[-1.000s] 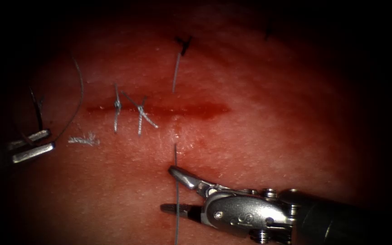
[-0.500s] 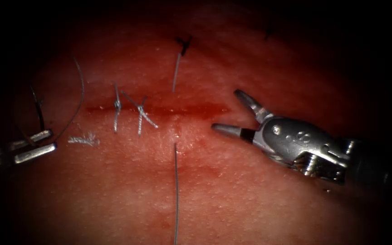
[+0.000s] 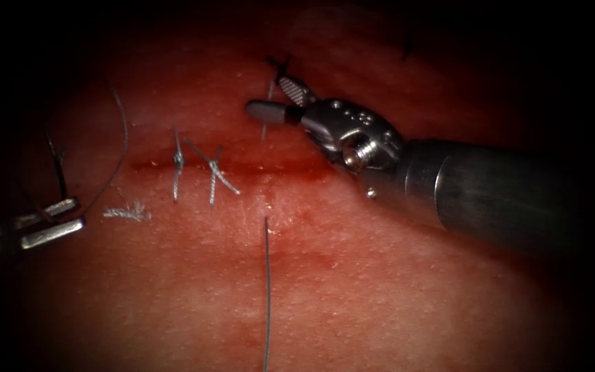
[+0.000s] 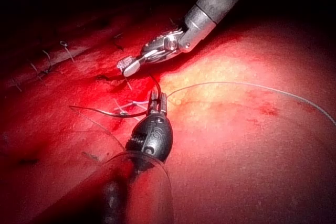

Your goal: Wound Closure

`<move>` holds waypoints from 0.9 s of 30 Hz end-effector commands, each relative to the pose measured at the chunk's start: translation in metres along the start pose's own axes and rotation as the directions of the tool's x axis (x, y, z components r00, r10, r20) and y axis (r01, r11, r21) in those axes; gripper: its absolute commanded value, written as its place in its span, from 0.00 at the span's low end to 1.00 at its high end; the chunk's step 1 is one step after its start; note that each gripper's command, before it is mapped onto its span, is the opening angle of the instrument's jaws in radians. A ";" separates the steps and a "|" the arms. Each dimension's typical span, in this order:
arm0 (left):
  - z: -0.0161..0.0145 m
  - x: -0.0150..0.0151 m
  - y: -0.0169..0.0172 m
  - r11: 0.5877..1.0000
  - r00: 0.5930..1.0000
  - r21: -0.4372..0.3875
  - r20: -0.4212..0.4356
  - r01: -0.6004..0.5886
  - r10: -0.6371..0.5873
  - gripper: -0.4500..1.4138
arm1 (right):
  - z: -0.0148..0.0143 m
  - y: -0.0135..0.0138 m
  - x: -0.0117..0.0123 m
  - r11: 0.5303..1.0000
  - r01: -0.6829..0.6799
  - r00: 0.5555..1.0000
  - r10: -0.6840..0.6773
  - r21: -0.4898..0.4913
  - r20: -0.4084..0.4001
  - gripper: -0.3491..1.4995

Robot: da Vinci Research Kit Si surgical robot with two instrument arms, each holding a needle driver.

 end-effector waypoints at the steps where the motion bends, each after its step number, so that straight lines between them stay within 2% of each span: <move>1: 0.0008 -0.0001 0.0001 1.000 1.000 0.000 -0.003 -0.001 0.001 0.00 | 0.0014 -0.0004 0.0002 1.000 0.005 1.000 -0.005 0.008 -0.002 0.63; 2: 0.0008 -0.0002 0.0001 1.000 1.000 0.000 -0.003 -0.001 0.001 0.00 | 0.0016 -0.0006 0.0001 1.000 0.006 1.000 -0.006 0.016 0.000 0.47; 3: 0.0008 -0.0002 0.0001 1.000 1.000 0.000 -0.003 -0.001 0.001 0.00 | 0.0016 -0.0006 0.0001 1.000 0.006 1.000 -0.006 0.016 0.000 0.47; 4: 0.0008 -0.0002 0.0001 1.000 1.000 0.000 -0.003 -0.001 0.001 0.00 | 0.0017 -0.0007 0.0001 1.000 0.006 1.000 -0.006 0.017 0.000 0.15; 5: 0.0008 -0.0002 0.0001 1.000 1.000 0.000 -0.003 -0.001 0.001 0.00 | 0.0018 -0.0007 0.0001 1.000 0.006 1.000 -0.006 0.017 -0.012 0.00; 8: 0.0008 -0.0002 0.0001 1.000 1.000 0.000 -0.003 -0.001 0.001 0.00 | 0.0019 -0.0007 0.0002 1.000 -0.001 0.998 -0.001 -0.027 -0.059 0.00; 13: 0.0008 -0.0002 0.0001 1.000 1.000 0.000 -0.003 -0.001 0.001 0.00 | 0.0008 -0.0014 0.0004 1.000 -0.007 0.994 0.005 -0.019 -0.112 0.00; 18: 0.0008 -0.0002 0.0000 1.000 1.000 0.000 -0.003 -0.001 0.001 0.00 | -0.0013 -0.0026 0.0025 1.000 -0.026 0.986 0.025 -0.001 -0.162 0.00; 23: 0.0007 -0.0004 -0.0003 1.000 1.000 -0.001 -0.002 -0.001 0.001 0.00 | -0.0024 -0.0035 0.0043 1.000 -0.012 0.984 0.011 -0.002 -0.176 0.00; 27: 0.0006 -0.0007 -0.0008 1.000 1.000 -0.004 -0.003 -0.002 0.002 0.00 | -0.0023 -0.0039 0.0043 1.000 0.010 0.984 -0.012 -0.009 -0.177 0.00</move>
